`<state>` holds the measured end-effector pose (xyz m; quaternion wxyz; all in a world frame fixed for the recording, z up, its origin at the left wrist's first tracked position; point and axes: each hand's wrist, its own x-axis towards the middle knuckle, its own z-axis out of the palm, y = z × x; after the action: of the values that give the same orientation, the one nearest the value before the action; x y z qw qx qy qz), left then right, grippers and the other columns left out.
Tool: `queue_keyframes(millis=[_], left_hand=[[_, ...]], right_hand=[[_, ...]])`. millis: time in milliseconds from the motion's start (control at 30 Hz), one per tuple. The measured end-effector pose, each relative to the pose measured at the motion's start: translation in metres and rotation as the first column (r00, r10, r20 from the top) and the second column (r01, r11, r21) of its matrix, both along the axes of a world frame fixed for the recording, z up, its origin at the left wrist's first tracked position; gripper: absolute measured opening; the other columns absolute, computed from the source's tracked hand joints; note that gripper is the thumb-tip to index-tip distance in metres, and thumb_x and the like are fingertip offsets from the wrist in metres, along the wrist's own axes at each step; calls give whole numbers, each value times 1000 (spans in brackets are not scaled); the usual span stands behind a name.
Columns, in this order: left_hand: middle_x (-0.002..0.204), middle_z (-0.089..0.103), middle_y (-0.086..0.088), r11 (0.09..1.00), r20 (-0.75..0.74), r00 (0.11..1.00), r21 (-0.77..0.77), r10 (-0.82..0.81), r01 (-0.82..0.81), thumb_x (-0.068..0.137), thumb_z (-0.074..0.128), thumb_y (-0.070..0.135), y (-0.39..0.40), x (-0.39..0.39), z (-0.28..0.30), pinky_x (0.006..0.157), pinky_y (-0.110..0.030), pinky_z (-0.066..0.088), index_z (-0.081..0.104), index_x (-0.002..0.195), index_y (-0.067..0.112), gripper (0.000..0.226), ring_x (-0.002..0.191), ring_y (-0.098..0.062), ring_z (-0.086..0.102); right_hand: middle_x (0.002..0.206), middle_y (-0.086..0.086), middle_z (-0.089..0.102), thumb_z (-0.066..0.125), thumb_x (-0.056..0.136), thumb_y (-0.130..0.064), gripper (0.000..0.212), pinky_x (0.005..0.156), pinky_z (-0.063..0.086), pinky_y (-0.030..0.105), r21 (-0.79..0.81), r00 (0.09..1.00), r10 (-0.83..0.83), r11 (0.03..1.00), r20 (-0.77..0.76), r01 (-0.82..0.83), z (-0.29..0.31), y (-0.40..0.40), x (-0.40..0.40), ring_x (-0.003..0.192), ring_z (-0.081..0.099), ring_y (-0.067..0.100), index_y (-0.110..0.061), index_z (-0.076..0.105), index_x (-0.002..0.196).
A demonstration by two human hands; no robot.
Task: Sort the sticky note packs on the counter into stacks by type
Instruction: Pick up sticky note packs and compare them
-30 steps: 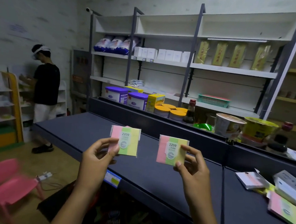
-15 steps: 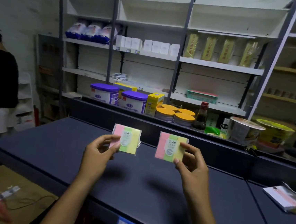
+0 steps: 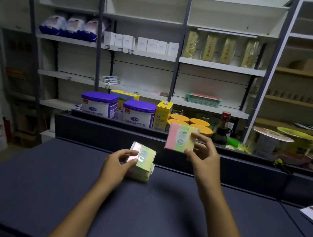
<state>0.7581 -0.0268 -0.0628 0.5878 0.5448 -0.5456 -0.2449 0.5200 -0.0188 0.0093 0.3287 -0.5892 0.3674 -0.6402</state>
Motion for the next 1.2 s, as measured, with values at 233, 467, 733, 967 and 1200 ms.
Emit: queue_keyframes(millis=[233, 467, 733, 967, 1200], left_hand=[[98, 72, 18, 998, 130, 991, 53, -26, 19, 84, 76, 20, -18, 8, -16, 76, -4, 43, 74, 97, 34, 20, 97, 2, 63], [102, 60, 9, 994, 314, 949, 86, 35, -65, 87, 70, 40, -22, 14, -21, 74, -6, 38, 71, 106, 40, 20, 91, 4, 56], [101, 54, 11, 997, 522, 852, 31, 47, -75, 92, 62, 43, -24, 13, -24, 85, -26, 41, 67, 105, 37, 15, 106, -8, 39], [108, 46, 13, 999, 526, 850, 50, -27, 1, 91, 61, 47, -24, 23, -11, 88, -31, 51, 64, 104, 40, 15, 103, -7, 51], [115, 58, 7, 961, 838, 488, -143, 244, -235, 95, 52, 48, -33, 56, 3, 87, -28, 43, 61, 114, 29, 28, 108, -13, 52]], right_hand=[[102, -8, 71, 67, 91, -1, 38, 72, 59, 21, 0, 999, -25, 1000, 26, 25, 7, -30, 21, 95, 69, 0, -33, 63, 112], [105, -7, 71, 67, 92, -3, 40, 69, 56, 16, 3, 1000, -17, 1000, -21, 17, -4, -38, 26, 95, 68, -3, -38, 62, 111], [109, -6, 68, 68, 91, -4, 39, 68, 57, 18, 40, 997, -24, 999, -67, 27, -17, -43, 27, 96, 67, -3, -36, 62, 113], [110, 1, 69, 68, 91, -4, 36, 65, 54, 16, 93, 997, -3, 996, -80, 10, -27, -44, 26, 102, 67, 12, -34, 63, 112], [110, 0, 70, 73, 89, -13, 33, 69, 55, 17, 135, 992, 44, 990, -121, -28, -39, -49, 38, 102, 68, 12, -30, 64, 116]])
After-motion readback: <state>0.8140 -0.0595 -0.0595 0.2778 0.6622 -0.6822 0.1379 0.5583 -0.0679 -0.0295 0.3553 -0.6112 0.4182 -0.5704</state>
